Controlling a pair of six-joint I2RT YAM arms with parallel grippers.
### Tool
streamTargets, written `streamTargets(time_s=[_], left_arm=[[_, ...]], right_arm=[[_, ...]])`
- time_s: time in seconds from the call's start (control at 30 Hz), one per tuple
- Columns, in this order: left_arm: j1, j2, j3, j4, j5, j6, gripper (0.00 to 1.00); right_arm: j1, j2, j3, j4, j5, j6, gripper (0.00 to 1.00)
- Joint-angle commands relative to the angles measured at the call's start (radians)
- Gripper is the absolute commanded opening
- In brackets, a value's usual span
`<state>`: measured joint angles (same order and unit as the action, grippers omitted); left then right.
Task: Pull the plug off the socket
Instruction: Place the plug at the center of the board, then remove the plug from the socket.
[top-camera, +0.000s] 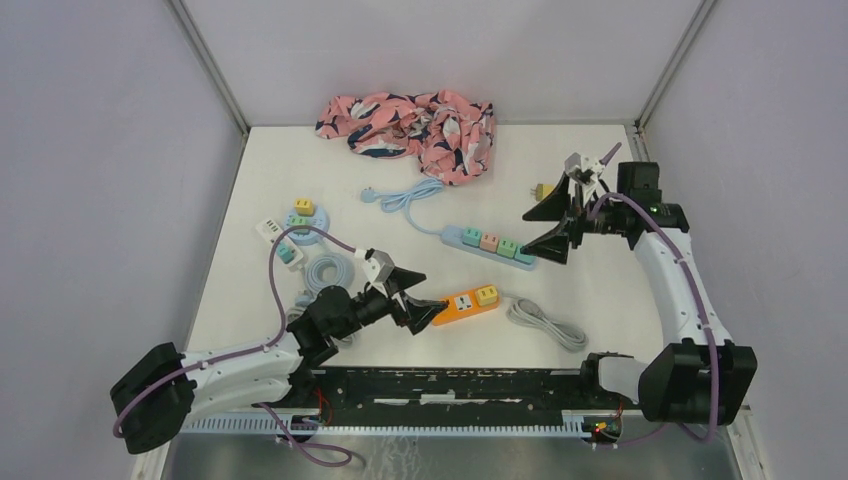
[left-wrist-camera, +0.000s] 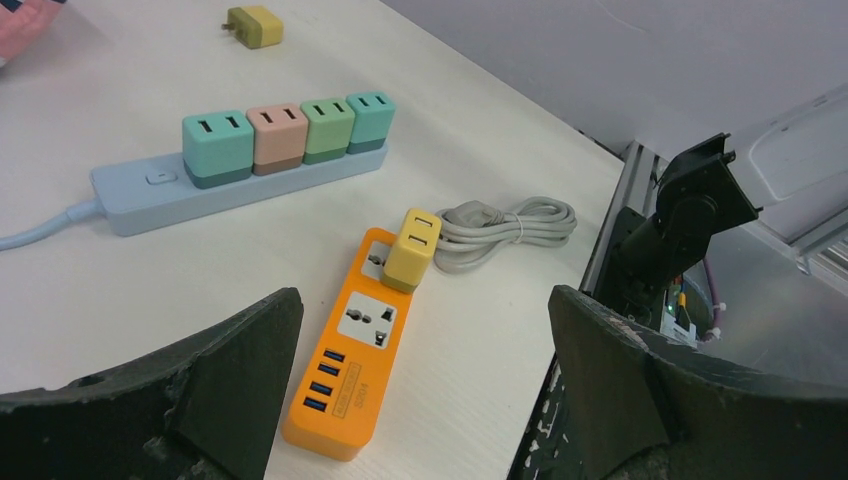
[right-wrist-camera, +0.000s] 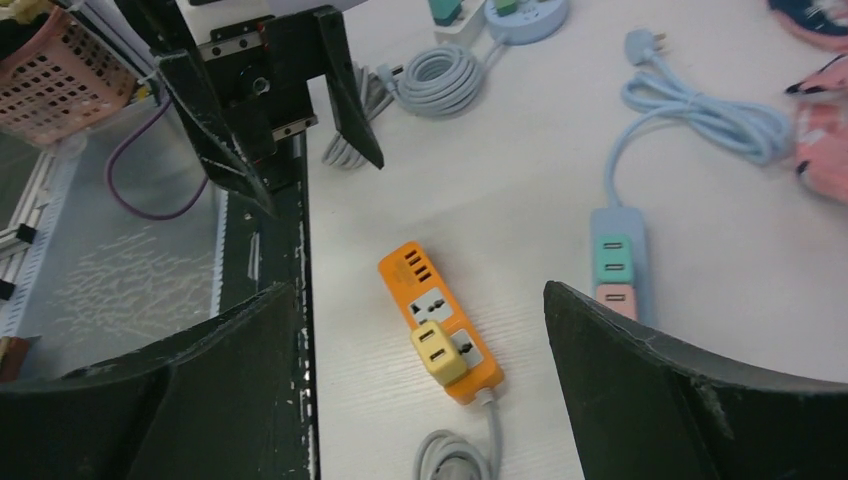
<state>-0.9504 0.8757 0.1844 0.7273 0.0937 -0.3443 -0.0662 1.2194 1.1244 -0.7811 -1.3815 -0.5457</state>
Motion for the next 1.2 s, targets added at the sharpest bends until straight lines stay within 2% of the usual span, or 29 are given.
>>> streamTargets(time_s=[0.0, 0.13, 0.23, 0.47, 0.6, 0.9, 1.17], left_arm=[[0.002, 0.037, 0.049, 0.051, 0.054, -0.030, 0.99], [0.001, 0.091, 0.052, 0.089, 0.067, -0.037, 0.99], [0.002, 0.123, 0.056, 0.101, 0.072, -0.031, 0.99], [0.002, 0.177, 0.055, 0.110, 0.080, 0.008, 0.99], [0.000, 0.201, 0.050, 0.132, 0.070, 0.020, 0.99], [0.001, 0.237, 0.017, 0.202, 0.024, 0.020, 0.99], [0.000, 0.283, 0.019, 0.228, 0.032, 0.022, 0.99]], right_arm=[[0.008, -0.012, -0.099, 0.018, -0.115, -0.073, 1.00], [0.008, -0.006, -0.113, -0.006, -0.169, -0.074, 1.00], [0.008, -0.008, -0.115, -0.017, -0.125, -0.084, 1.00], [0.097, 0.008, -0.094, -0.289, 0.138, -0.491, 1.00], [0.172, 0.026, -0.107, -0.320, 0.232, -0.577, 0.99], [0.299, 0.025, -0.152, -0.295, 0.384, -0.653, 0.96], [0.415, 0.045, -0.199, -0.182, 0.521, -0.584, 0.92]])
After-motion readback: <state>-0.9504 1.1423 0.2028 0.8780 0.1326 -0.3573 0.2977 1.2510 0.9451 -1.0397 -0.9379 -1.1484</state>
